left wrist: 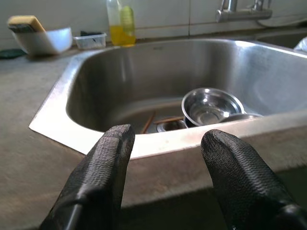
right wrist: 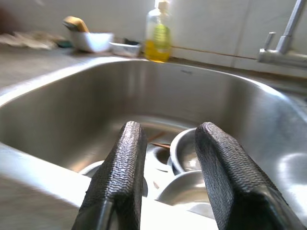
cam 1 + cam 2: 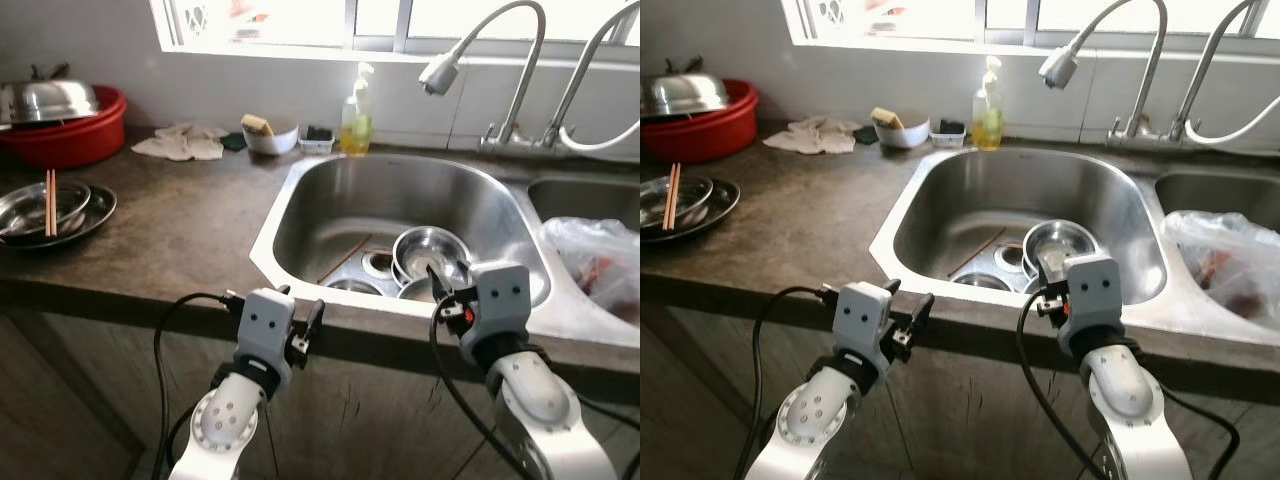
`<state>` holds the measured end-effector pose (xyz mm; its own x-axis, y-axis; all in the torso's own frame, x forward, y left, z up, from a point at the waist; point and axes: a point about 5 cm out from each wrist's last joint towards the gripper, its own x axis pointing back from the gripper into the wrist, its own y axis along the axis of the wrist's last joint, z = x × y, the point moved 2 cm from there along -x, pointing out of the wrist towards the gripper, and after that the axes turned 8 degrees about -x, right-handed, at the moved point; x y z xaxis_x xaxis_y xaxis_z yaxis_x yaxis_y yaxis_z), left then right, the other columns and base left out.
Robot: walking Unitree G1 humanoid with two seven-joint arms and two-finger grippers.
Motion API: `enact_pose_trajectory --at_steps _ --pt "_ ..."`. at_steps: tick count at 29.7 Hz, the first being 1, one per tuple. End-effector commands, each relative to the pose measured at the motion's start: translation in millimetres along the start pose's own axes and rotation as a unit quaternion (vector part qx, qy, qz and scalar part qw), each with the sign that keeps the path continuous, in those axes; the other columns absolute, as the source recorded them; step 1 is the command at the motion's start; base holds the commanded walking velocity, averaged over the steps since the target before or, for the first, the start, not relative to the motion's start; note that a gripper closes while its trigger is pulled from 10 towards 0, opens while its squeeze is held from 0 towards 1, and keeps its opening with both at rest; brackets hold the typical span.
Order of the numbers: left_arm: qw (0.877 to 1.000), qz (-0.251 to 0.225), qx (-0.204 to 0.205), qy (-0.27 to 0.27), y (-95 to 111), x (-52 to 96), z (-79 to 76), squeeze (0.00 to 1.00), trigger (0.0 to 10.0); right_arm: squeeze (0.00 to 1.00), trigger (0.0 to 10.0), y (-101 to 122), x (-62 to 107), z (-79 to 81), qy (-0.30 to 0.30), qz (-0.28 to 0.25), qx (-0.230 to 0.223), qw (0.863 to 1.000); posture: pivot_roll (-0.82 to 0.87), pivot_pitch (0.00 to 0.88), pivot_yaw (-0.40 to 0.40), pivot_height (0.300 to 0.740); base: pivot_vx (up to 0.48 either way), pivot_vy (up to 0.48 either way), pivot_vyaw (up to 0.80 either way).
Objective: Kitchen organization
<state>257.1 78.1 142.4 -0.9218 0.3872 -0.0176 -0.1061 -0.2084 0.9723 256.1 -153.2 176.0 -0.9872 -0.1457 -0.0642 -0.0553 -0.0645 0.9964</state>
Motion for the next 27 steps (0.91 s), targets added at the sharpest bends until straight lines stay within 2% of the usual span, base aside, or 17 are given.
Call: enact_pose_trajectory --at_steps 1,4,8,16,27 --pt "1.0 -0.007 0.002 0.0 2 1.4 0.8 0.0 10.0 0.0 10.0 12 2.5 8.5 0.018 -0.03 0.002 0.999 -0.02 0.0 -0.032 0.74 0.0 0.0 0.0" --pt "1.0 -0.006 0.004 0.003 2 1.7 0.2 0.0 10.0 0.0 10.0 12 3.2 13.0 0.024 -0.038 -0.01 0.999 -0.02 0.0 -0.036 0.74 0.0 0.0 0.0" --pt "1.0 -0.006 0.006 0.004 2 1.6 -0.8 0.0 10.0 0.0 10.0 15 2.7 15.4 0.032 -0.049 -0.004 0.998 -0.02 0.0 -0.035 0.74 0.0 0.0 0.0" --pt "1.0 -0.001 0.01 0.002 1 4.8 -0.8 0.0 10.0 0.0 10.0 20 -5.1 13.4 0.031 -0.058 -0.002 0.998 -0.01 0.0 -0.041 0.74 0.0 0.0 0.0" --pt "1.0 0.007 0.013 0.002 -3 6.1 -0.6 0.0 10.0 0.0 10.0 20 -7.2 17.3 0.037 -0.062 -0.002 0.997 -0.01 0.0 -0.041 0.74 0.0 0.0 0.0"
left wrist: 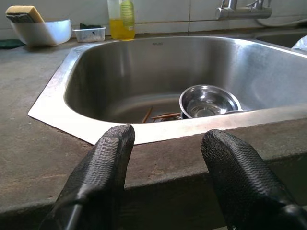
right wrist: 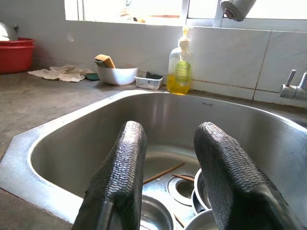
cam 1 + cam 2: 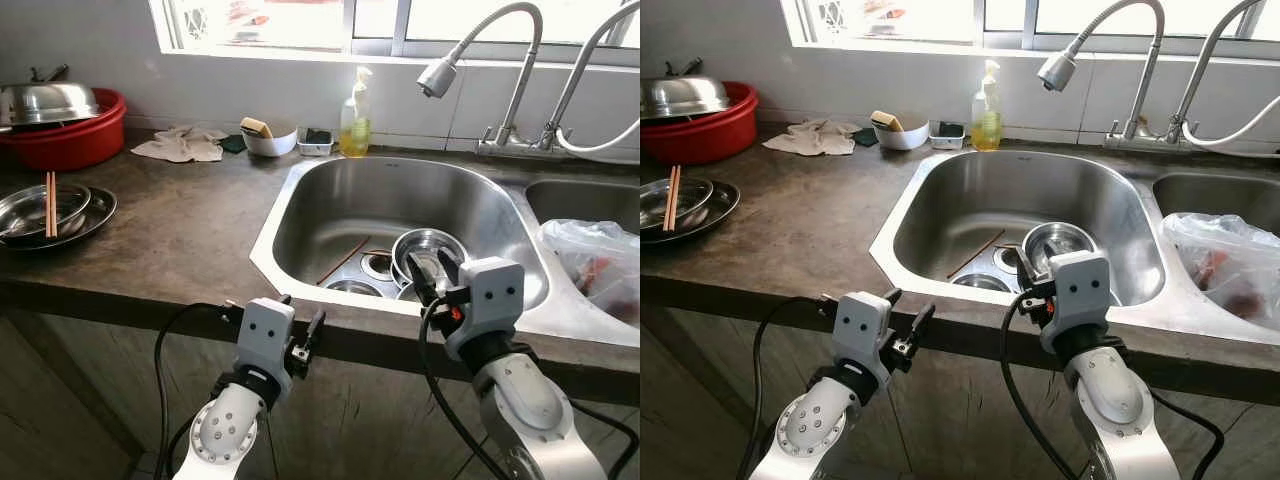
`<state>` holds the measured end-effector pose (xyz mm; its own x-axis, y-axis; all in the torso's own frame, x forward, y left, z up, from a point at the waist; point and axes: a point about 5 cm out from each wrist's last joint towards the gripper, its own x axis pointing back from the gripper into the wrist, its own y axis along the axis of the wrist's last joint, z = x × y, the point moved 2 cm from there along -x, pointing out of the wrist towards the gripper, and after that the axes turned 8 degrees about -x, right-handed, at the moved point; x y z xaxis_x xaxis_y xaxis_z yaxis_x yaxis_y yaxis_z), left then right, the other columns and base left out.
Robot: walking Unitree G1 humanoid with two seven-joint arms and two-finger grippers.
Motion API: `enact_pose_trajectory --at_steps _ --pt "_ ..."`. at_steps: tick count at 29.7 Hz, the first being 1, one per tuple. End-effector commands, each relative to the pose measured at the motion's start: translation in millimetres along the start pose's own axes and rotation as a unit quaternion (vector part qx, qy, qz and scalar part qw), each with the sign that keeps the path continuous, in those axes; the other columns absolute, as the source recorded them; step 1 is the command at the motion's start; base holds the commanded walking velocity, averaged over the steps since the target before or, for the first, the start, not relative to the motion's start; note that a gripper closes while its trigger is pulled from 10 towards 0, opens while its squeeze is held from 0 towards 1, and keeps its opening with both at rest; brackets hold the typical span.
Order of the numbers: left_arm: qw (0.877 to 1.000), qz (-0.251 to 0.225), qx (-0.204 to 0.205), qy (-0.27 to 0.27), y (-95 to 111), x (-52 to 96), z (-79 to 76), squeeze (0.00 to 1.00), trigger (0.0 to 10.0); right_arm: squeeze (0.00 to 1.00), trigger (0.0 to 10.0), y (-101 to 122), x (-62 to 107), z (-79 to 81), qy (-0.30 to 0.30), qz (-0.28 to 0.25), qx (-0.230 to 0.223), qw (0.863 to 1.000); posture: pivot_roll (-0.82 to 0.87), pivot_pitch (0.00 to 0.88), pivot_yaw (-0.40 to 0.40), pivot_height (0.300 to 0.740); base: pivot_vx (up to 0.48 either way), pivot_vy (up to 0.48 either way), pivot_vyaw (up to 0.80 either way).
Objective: Kitchen organization
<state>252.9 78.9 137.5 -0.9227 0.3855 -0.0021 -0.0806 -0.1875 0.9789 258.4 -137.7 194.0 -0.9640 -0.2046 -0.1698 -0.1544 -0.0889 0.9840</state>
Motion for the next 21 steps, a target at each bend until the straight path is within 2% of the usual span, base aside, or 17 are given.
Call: enact_pose_trajectory --at_steps 1,3,12,19,21 --pt "1.0 0.001 0.001 0.001 1.4 2.0 0.7 0.0 10.0 0.0 10.0 4.2 -2.5 1.6 0.005 -0.013 0.005 1.0 -0.01 0.0 -0.042 0.74 0.0 0.439 0.5" --pt "1.0 0.001 0.003 0.001 1.5 2.2 0.7 0.0 10.0 0.0 10.0 4.8 -2.8 1.8 0.005 -0.014 0.005 1.0 -0.01 0.0 -0.04 0.74 0.0 0.45 0.8" --pt "1.0 -0.001 -0.002 0.004 2.6 1.7 1.8 0.0 10.0 0.0 10.0 6.4 -6.1 0.3 -0.001 -0.017 0.002 1.0 0.0 0.0 -0.041 0.74 0.0 0.0 0.8" --pt "1.0 -0.001 -0.003 0.003 2.4 0.9 2.5 0.0 10.0 0.0 10.0 6.2 -7.3 1.4 -0.001 -0.018 -0.002 1.0 0.0 0.0 -0.041 0.74 0.0 0.448 0.8" --pt "1.0 -0.004 -0.005 0.003 3.0 0.5 2.4 0.0 10.0 0.0 10.0 6.0 -7.6 1.4 -0.002 -0.018 -0.003 1.0 0.0 0.0 -0.041 0.74 0.0 0.0 0.8"
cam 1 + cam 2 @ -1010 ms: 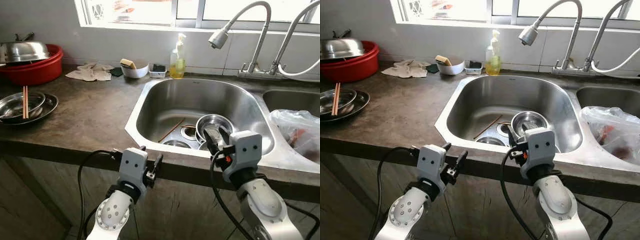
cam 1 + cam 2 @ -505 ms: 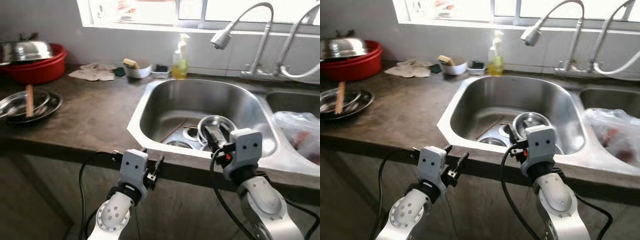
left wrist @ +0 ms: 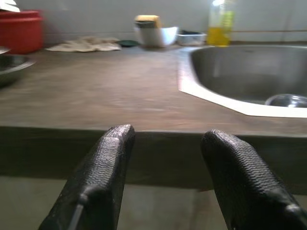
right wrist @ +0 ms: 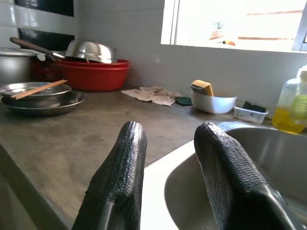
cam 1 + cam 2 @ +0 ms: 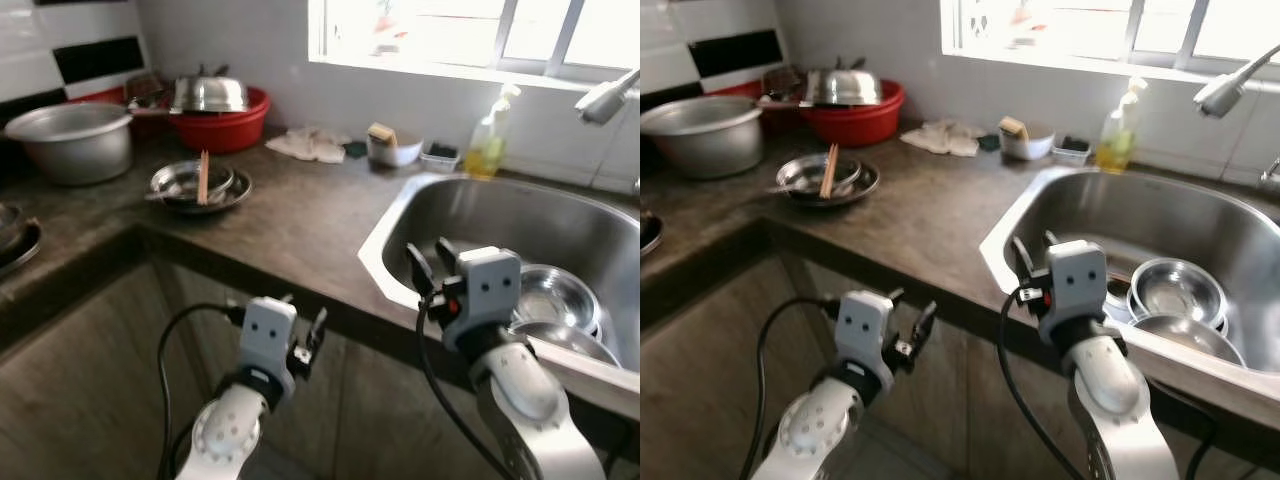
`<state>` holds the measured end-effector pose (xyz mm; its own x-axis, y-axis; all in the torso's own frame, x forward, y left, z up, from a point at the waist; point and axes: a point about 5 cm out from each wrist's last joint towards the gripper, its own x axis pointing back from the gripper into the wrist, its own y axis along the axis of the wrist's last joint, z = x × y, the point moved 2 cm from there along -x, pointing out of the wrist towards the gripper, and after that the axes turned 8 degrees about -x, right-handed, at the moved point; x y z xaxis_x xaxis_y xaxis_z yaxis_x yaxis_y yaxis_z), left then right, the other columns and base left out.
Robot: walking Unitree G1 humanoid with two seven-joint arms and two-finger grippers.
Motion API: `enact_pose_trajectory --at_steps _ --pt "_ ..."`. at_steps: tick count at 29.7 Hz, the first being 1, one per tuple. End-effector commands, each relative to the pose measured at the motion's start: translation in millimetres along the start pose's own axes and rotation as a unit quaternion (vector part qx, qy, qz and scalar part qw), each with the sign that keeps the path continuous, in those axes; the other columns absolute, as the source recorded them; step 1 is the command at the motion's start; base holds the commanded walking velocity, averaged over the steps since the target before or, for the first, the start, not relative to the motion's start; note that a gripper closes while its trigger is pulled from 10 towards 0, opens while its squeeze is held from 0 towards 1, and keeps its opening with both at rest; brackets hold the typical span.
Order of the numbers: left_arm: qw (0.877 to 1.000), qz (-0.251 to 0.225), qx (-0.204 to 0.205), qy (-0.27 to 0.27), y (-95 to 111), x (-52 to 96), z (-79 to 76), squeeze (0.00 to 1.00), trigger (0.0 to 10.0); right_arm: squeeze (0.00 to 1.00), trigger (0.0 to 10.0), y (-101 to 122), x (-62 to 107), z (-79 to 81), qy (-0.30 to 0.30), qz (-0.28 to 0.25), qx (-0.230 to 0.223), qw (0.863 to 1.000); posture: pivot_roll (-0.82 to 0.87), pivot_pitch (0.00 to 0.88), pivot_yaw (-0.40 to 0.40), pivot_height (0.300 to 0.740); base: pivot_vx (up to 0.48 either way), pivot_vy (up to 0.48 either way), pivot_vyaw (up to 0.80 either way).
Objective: Kitchen organization
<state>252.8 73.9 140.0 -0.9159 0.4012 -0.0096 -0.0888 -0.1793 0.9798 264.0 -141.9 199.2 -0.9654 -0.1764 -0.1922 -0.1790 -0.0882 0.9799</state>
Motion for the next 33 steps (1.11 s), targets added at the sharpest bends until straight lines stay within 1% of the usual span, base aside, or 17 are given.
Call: enact_pose_trajectory --at_steps 1,10,15,22,26,33 --pt "1.0 0.002 -0.008 0.01 -0.2 2.3 6.5 0.0 10.0 0.0 10.0 1.6 -2.3 6.6 0.012 -0.006 -0.006 1.0 0.0 0.0 -0.041 0.74 0.0 0.0 0.8" --pt "1.0 0.003 -0.008 0.01 0.0 1.4 6.0 0.0 10.0 0.0 10.0 1.5 -3.4 7.2 0.013 -0.007 -0.01 1.0 0.0 0.0 -0.039 0.74 0.0 0.0 0.8" --pt "1.0 0.005 -0.008 0.008 -0.7 1.1 5.4 0.0 10.0 0.0 10.0 1.0 -4.0 7.9 0.015 -0.005 -0.01 1.0 0.0 0.0 -0.041 0.74 0.0 0.441 0.8" --pt "1.0 0.004 -0.016 0.01 0.0 -0.5 5.8 0.0 10.0 0.0 10.0 1.1 -6.5 7.3 0.015 -0.006 -0.009 1.0 0.0 0.0 -0.039 0.74 0.0 0.0 0.8" --pt "1.0 -0.001 -0.02 0.014 1.5 -1.0 7.2 0.0 10.0 0.0 10.0 0.6 -8.1 8.5 0.017 -0.003 -0.02 1.0 0.0 0.0 -0.038 0.74 0.0 0.0 0.0" --pt "1.0 -0.004 -0.021 0.019 2.5 -2.2 8.6 0.0 10.0 0.0 10.0 0.5 -9.9 8.4 0.019 -0.002 -0.025 0.999 -0.01 0.0 -0.042 0.74 0.0 0.0 0.0"
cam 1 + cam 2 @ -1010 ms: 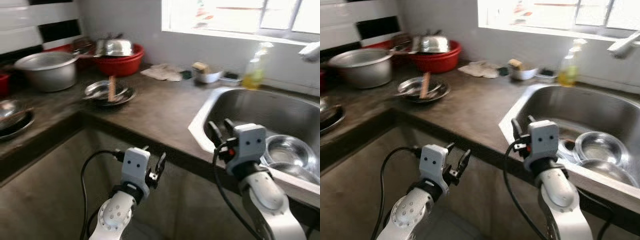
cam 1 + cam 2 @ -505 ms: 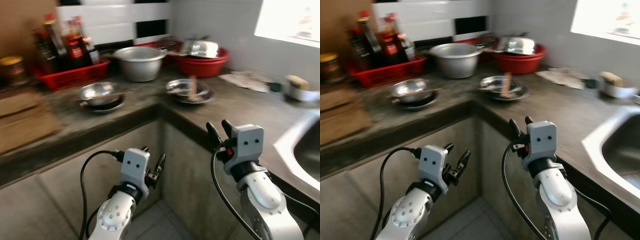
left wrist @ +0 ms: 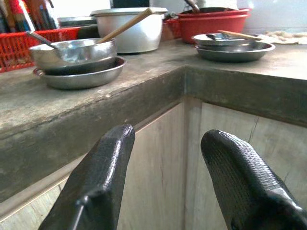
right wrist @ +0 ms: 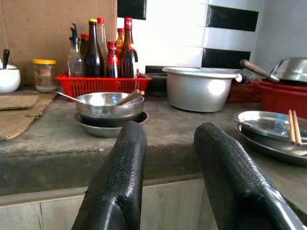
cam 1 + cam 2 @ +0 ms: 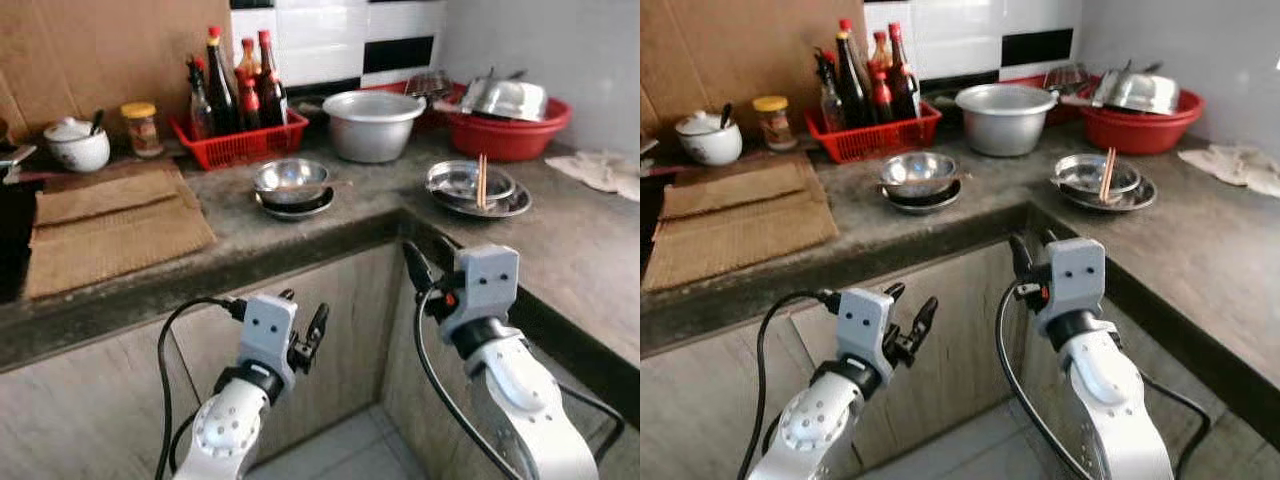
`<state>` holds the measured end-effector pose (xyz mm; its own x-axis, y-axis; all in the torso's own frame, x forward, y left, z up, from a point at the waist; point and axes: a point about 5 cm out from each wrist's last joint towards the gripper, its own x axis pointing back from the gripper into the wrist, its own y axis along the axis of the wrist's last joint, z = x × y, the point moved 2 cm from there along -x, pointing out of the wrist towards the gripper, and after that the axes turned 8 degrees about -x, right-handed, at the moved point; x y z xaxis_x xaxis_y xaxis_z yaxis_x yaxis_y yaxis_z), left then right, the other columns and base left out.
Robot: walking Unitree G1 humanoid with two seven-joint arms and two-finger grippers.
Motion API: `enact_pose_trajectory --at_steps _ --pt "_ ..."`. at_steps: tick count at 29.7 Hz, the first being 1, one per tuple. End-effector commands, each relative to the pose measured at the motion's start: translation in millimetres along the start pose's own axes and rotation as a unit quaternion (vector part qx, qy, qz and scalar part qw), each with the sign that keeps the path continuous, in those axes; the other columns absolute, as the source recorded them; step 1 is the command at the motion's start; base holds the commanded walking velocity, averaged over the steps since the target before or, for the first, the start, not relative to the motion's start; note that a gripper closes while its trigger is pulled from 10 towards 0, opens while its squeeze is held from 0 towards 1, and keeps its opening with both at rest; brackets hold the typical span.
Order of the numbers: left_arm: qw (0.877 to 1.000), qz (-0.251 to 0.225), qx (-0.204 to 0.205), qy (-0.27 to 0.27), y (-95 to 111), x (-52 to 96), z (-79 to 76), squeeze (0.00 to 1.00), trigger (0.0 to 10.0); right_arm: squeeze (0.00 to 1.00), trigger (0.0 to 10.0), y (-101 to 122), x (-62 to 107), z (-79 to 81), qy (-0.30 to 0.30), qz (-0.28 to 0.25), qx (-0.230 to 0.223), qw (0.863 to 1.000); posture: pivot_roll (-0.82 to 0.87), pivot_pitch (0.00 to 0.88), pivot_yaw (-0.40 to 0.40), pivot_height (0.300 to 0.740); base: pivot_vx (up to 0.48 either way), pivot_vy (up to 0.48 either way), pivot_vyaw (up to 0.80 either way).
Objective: Kitchen organization
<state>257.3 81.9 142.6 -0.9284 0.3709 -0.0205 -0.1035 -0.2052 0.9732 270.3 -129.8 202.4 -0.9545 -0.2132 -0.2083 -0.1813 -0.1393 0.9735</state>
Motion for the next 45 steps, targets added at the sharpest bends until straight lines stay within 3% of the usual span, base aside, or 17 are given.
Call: enact_pose_trajectory --at_steps 1,10,24,32,42,43,44,45 --pt "1.0 -0.003 -0.004 0.001 2 -1.1 -1.7 0.0 10.0 0.0 10.0 1 -1.3 -2.7 0.0 0.003 0.006 1.0 -0.01 0.0 -0.042 0.74 0.0 0.0 0.0" --pt "1.0 -0.003 -0.002 0.001 2 -1.0 -2.5 0.0 10.0 0.0 10.0 -1 -3.4 2.1 0.015 0.006 0.009 1.0 0.0 0.0 -0.047 0.74 0.2 0.0 0.56" --pt "1.0 -0.003 -0.001 0.005 2 -1.2 -1.2 0.0 10.0 0.0 10.0 2 -7.7 1.9 0.016 -0.001 -0.01 1.0 0.0 0.0 -0.043 0.74 0.307 0.0 0.0" --pt "1.0 -0.002 0.002 0.006 2 -2.1 -0.7 0.0 10.0 0.0 10.0 4 -10.0 0.8 0.016 -0.012 -0.001 1.0 0.0 0.0 -0.045 0.74 0.0 0.0 0.37" --pt "1.0 0.003 0.003 0.002 0 -0.8 -2.6 0.0 10.0 0.0 10.0 5 -22.8 4.9 0.029 -0.011 -0.022 0.999 0.0 0.0 -0.043 0.74 0.0 0.0 0.24" --pt "1.0 0.003 0.003 0.002 0 -0.7 -3.0 0.0 10.0 0.04 10.0 5 -24.0 4.9 0.03 -0.012 -0.02 0.999 0.0 0.0 -0.045 0.74 0.0 0.0 0.0" --pt "1.0 0.003 0.004 0.002 0 -0.6 -3.2 0.0 10.0 0.37 10.0 4 -25.5 4.2 0.027 -0.013 -0.021 0.999 0.0 0.0 -0.047 0.74 0.0 0.0 0.0" --pt "1.0 0.003 0.004 0.002 1 -0.4 -3.5 0.0 10.0 1.0 10.0 4 -27.4 4.0 0.027 -0.014 -0.021 0.999 0.0 0.002 -0.047 0.74 0.0 0.0 0.0"
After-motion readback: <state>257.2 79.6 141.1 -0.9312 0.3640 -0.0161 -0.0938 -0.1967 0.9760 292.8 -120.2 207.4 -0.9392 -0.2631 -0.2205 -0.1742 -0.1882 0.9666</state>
